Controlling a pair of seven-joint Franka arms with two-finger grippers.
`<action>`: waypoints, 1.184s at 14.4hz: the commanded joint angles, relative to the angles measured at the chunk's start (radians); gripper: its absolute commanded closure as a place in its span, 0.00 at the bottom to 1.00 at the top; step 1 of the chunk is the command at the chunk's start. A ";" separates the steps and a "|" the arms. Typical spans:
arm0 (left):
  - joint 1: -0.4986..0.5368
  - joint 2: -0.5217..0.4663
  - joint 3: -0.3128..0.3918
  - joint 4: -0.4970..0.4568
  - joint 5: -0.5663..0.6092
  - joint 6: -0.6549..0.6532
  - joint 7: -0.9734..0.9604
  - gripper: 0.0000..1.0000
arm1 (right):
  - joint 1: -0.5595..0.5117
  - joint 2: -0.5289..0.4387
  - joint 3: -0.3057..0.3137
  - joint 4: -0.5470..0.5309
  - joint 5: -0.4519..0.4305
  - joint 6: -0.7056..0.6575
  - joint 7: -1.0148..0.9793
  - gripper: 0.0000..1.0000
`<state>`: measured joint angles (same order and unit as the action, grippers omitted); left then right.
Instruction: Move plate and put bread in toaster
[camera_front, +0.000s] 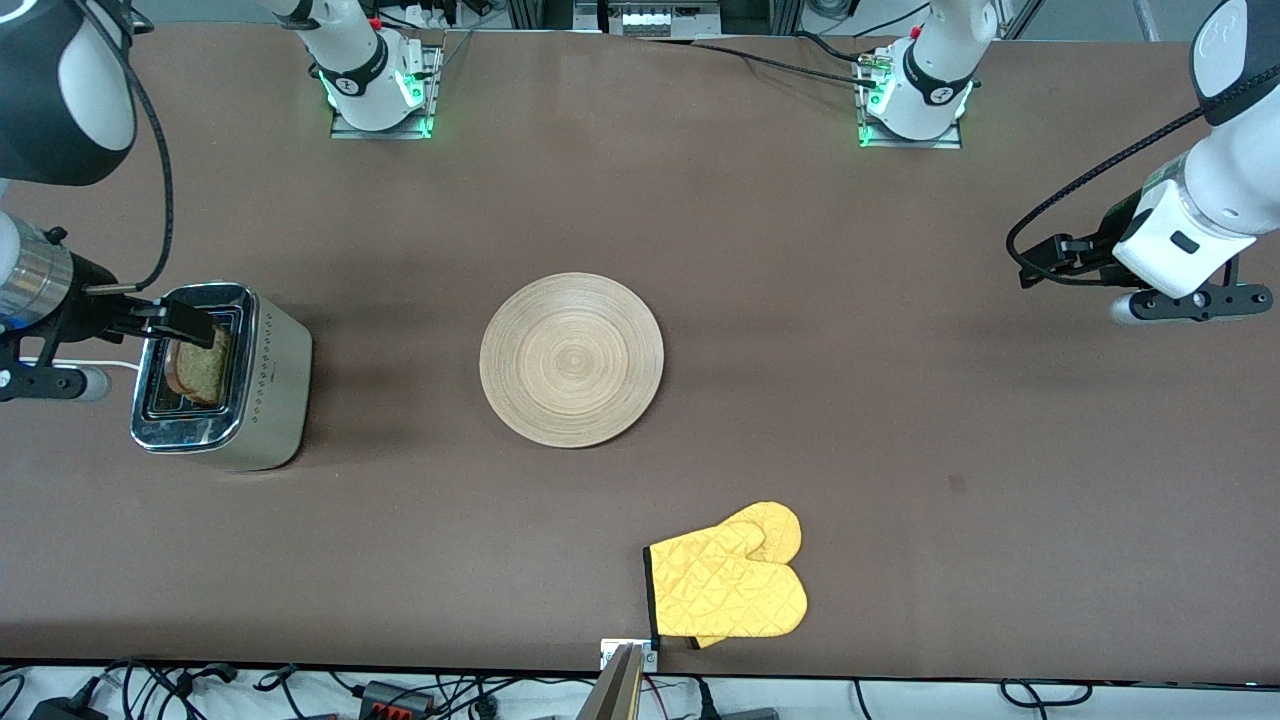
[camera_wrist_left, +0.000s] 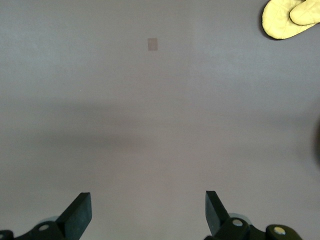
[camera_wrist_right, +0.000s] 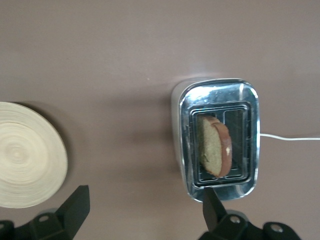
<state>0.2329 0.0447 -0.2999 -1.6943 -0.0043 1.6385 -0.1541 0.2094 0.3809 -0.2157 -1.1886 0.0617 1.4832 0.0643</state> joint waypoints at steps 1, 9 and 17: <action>0.003 -0.031 -0.005 -0.005 0.017 0.018 -0.004 0.00 | -0.047 0.001 0.001 0.001 0.056 0.002 -0.024 0.00; 0.008 -0.068 -0.007 -0.051 0.017 0.047 -0.004 0.00 | -0.266 -0.094 0.200 -0.150 -0.035 0.164 -0.066 0.00; 0.008 -0.063 -0.007 -0.048 0.017 0.049 -0.002 0.00 | -0.289 -0.262 0.233 -0.383 -0.086 0.204 -0.078 0.00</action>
<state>0.2333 0.0043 -0.3007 -1.7215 -0.0038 1.6729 -0.1541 -0.0623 0.2376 -0.0021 -1.3990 -0.0107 1.6324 0.0029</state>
